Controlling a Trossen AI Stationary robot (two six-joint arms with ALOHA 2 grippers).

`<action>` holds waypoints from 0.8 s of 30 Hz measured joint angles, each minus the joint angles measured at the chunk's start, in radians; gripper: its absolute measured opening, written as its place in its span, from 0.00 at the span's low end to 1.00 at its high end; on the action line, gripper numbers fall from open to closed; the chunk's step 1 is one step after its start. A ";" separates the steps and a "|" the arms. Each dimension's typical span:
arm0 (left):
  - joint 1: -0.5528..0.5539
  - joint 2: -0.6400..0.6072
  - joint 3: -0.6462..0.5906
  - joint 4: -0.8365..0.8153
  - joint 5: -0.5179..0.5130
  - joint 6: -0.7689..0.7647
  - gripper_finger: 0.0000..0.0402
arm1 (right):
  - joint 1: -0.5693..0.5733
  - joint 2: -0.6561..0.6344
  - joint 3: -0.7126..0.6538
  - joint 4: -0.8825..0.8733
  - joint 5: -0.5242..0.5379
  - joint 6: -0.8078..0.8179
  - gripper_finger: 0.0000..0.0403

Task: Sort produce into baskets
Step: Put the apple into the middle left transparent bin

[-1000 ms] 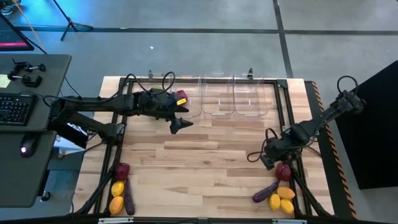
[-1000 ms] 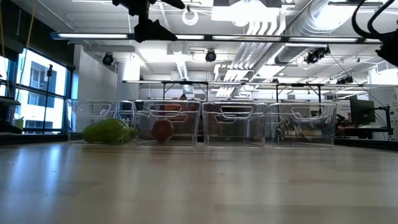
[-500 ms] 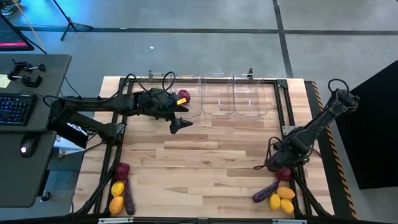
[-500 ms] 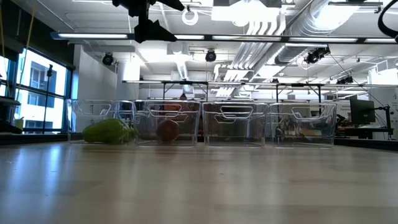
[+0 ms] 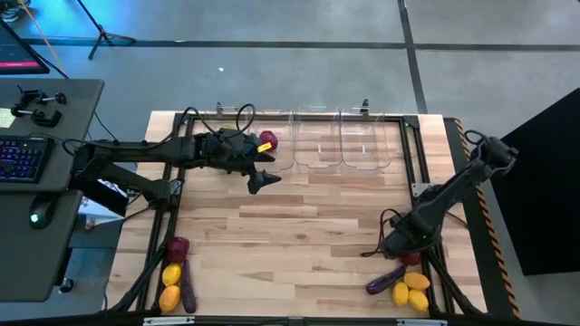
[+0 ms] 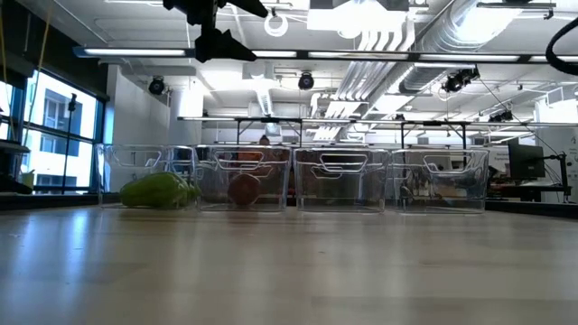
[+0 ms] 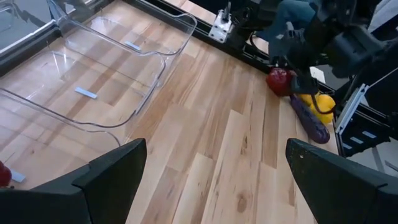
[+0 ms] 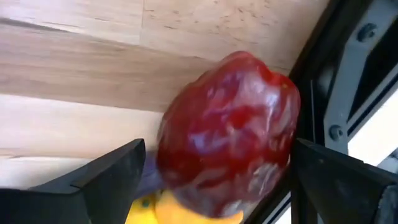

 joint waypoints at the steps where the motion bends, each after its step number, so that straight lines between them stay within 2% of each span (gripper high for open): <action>1: 0.000 0.000 0.000 0.000 0.000 0.000 0.93 | 0.000 0.018 0.000 0.001 -0.005 -0.008 0.97; 8: 0.000 0.000 0.000 0.000 -0.001 0.000 0.93 | -0.001 0.114 0.000 0.015 -0.033 -0.029 0.92; 13: 0.000 0.000 0.000 0.010 0.002 -0.012 0.93 | -0.001 0.129 0.002 0.027 -0.050 -0.062 0.77; 15: 0.000 -0.017 0.000 0.045 0.043 -0.023 0.93 | -0.003 0.121 0.009 0.023 -0.042 -0.087 0.73; 18: -0.001 -0.077 0.011 0.126 0.086 -0.016 0.93 | -0.017 0.081 0.059 -0.025 0.031 -0.140 0.73; 21: 0.000 -0.147 0.038 0.135 0.055 0.024 0.93 | -0.061 0.017 0.147 -0.119 0.140 -0.175 0.73; 22: 0.001 -0.174 0.044 0.137 0.026 0.042 0.93 | -0.082 -0.004 0.180 -0.138 0.197 -0.185 0.73; 24: 0.001 -0.226 0.051 0.139 -0.046 0.073 0.93 | -0.137 -0.046 0.254 -0.127 0.385 -0.207 0.74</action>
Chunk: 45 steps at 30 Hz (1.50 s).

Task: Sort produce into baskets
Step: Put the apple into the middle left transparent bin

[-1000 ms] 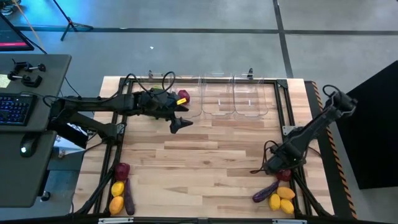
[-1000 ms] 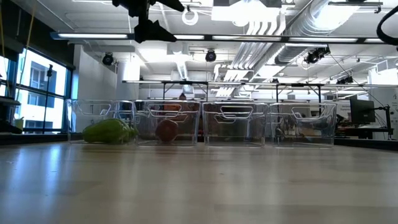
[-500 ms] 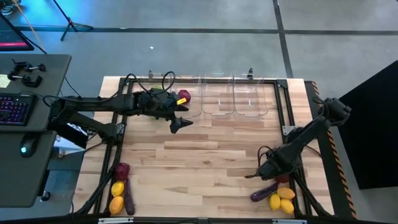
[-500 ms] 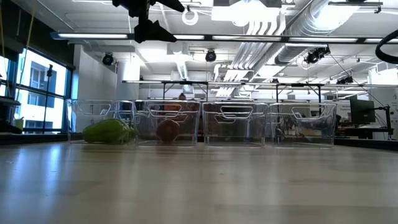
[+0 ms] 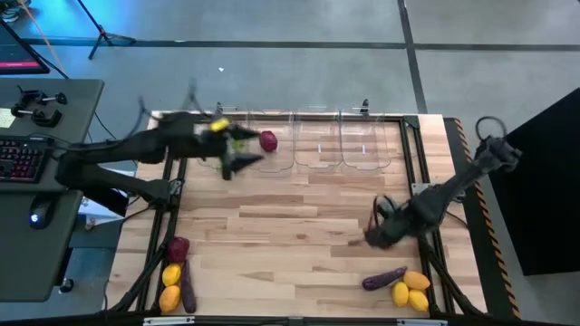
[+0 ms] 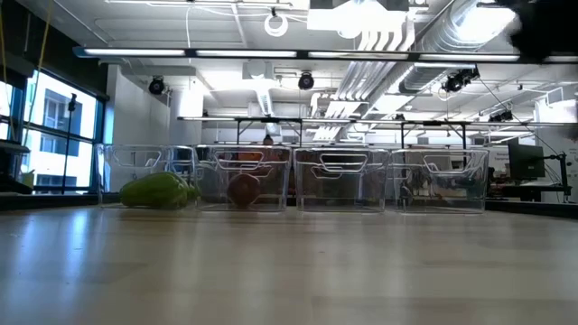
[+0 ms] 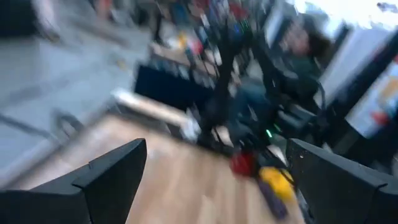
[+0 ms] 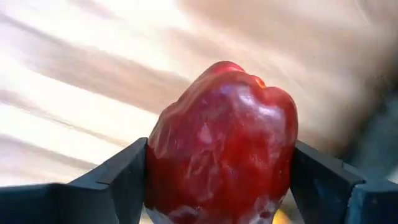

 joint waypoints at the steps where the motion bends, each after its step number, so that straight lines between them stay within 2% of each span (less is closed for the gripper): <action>1: 0.000 -0.026 0.001 0.009 -0.040 0.018 0.93 | -0.025 -0.014 0.029 0.020 0.106 -0.028 0.74; 3: 0.000 -0.064 0.001 0.008 -0.120 0.040 0.93 | -0.101 -0.029 0.077 0.101 0.299 -0.151 0.76; 5: 0.000 -0.088 0.001 0.005 -0.187 0.039 0.93 | -0.190 -0.025 0.110 0.245 0.378 -0.342 0.76; 10: 0.000 -0.108 0.001 0.029 -0.214 -0.026 0.93 | -0.425 0.057 0.108 0.706 0.374 -0.807 0.77; 12: -0.001 -0.107 0.001 0.048 -0.202 -0.061 0.93 | -0.500 0.111 0.107 0.877 0.354 -0.928 0.77; 15: -0.002 -0.102 0.000 0.087 -0.138 -0.086 0.93 | -0.608 0.205 0.107 1.118 0.267 -1.039 0.77; 18: -0.003 -0.101 0.000 0.097 -0.102 -0.112 0.93 | -0.691 0.289 0.107 1.298 0.199 -1.063 0.78; 21: -0.004 -0.101 0.000 0.092 -0.101 -0.122 0.93 | -0.749 0.355 0.106 1.387 0.190 -1.049 0.78; 28: -0.010 -0.101 0.000 0.091 -0.107 -0.139 0.93 | -0.820 0.450 0.106 1.406 0.172 -0.840 0.78; 31: -0.010 -0.101 0.000 0.092 -0.113 -0.145 0.93 | -0.829 0.467 0.106 1.404 0.172 -0.799 0.78; 37: -0.010 -0.101 0.000 0.092 -0.115 -0.145 0.93 | -0.838 0.468 0.106 1.420 0.172 -0.854 0.80; 42: -0.010 -0.101 0.000 0.092 -0.138 -0.144 0.93 | -0.845 0.468 0.106 1.457 0.072 -1.042 0.85; 45: -0.010 -0.098 0.000 0.093 -0.140 -0.144 0.93 | -0.841 0.468 0.106 1.458 0.068 -1.078 0.91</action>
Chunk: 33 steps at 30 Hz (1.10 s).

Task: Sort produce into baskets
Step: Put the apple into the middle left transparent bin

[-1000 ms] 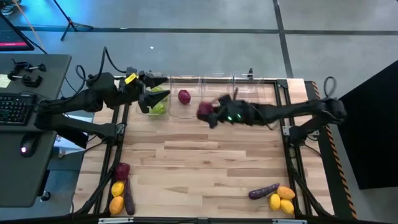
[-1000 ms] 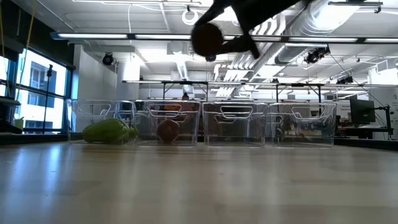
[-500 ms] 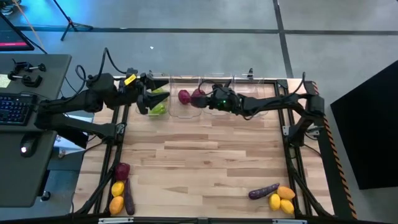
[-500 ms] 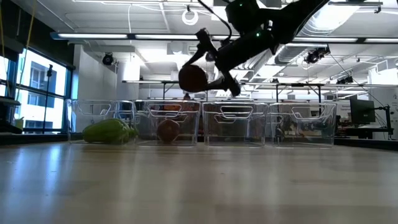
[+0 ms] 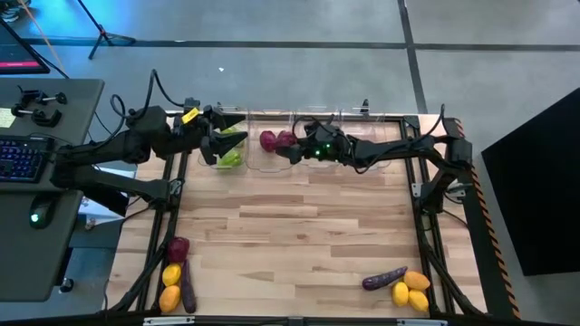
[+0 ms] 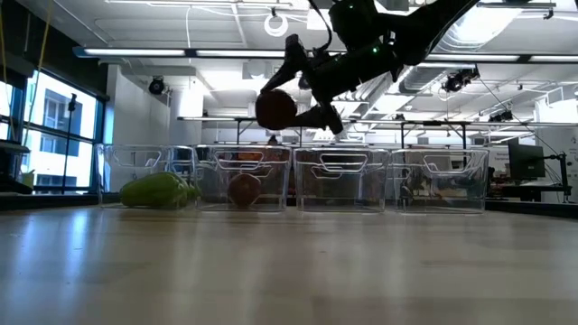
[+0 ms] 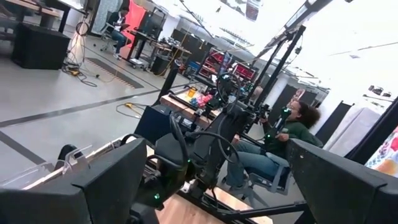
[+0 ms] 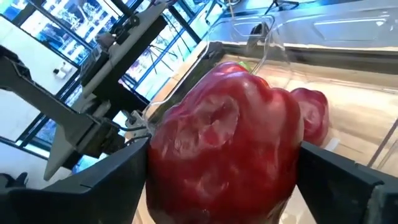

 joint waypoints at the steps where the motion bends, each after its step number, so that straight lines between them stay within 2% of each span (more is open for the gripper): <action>1: 0.000 0.001 0.000 0.000 -0.003 0.000 0.93 | 0.001 0.000 0.000 0.000 0.003 -0.001 0.93; 4: 0.000 0.007 -0.001 -0.001 -0.025 0.000 0.93 | 0.001 0.000 0.000 0.001 0.017 -0.002 0.98; 12: 0.000 0.025 -0.001 -0.003 -0.026 0.000 0.93 | -0.039 -0.007 0.000 0.032 0.024 0.030 0.98; 15: 0.000 0.025 -0.001 -0.008 0.007 -0.003 0.93 | -0.091 -0.051 0.000 0.050 -0.056 0.022 0.98; 19: -0.004 0.025 -0.001 -0.052 0.040 -0.055 0.93 | -0.154 -0.158 0.000 0.035 -0.205 -0.105 0.98; 22: -0.035 0.039 0.000 -0.176 0.012 -0.101 0.93 | -0.178 -0.254 0.000 -0.048 -0.261 -0.185 0.98; 25: -0.085 0.092 0.000 -0.396 -0.008 -0.215 0.93 | -0.182 -0.347 0.001 -0.173 -0.248 -0.249 0.98; 30: -0.185 0.260 -0.001 -0.687 0.211 -0.337 0.93 | -0.172 -0.444 0.001 -0.408 -0.231 -0.316 0.98; 33: -0.281 0.353 -0.001 -0.912 0.248 -0.368 0.93 | -0.157 -0.474 0.001 -0.551 -0.201 -0.317 0.98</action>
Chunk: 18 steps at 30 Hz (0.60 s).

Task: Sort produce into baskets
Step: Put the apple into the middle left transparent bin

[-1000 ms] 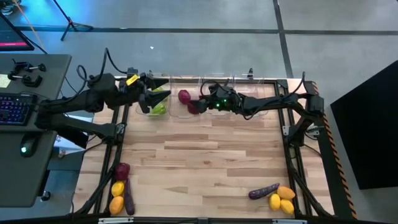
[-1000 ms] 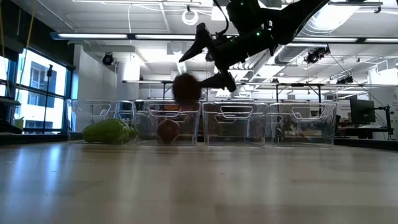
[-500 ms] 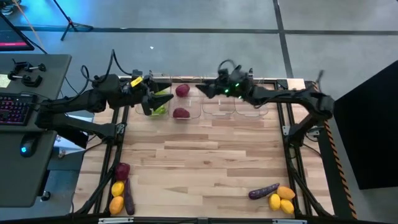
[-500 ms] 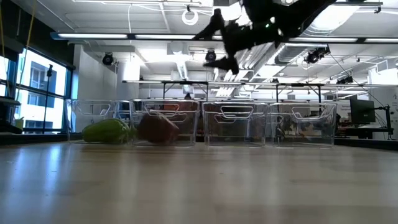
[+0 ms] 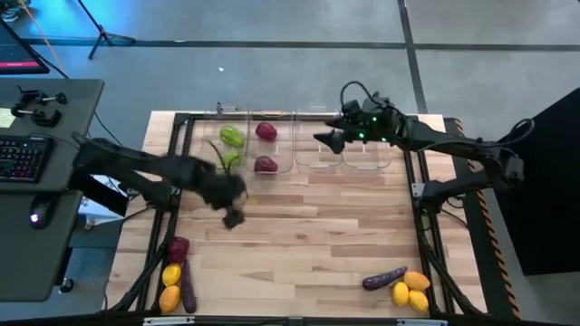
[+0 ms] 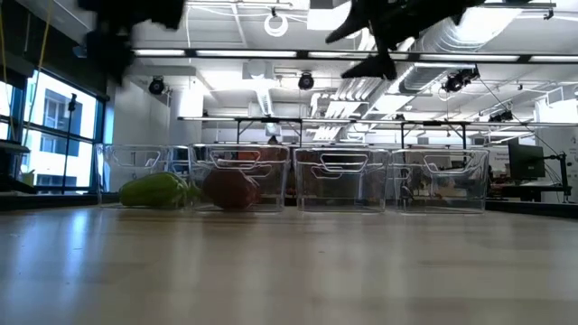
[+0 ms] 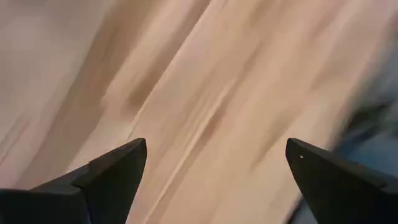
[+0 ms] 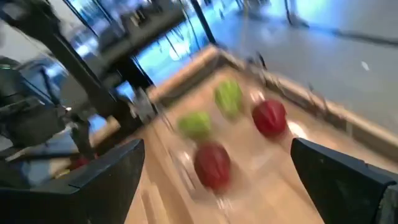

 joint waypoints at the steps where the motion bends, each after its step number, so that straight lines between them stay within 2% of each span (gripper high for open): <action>1: -0.035 0.026 0.000 -0.093 -0.016 -0.025 0.93 | 0.007 -0.004 0.000 -0.046 0.019 -0.004 0.98; 4: -0.137 0.080 -0.017 -0.297 -0.067 -0.144 0.93 | 0.034 -0.003 0.000 -0.145 0.084 -0.007 0.98; 6: -0.200 0.087 -0.051 -0.296 -0.053 -0.216 0.93 | 0.054 0.006 0.000 -0.174 0.126 -0.007 0.98; 9: -0.278 0.086 -0.099 -0.253 0.034 -0.314 0.93 | 0.080 0.016 0.000 -0.185 0.161 -0.007 0.98; 18: -0.432 0.085 -0.189 -0.274 0.200 -0.622 0.93 | 0.118 0.015 0.000 -0.184 0.186 -0.007 0.98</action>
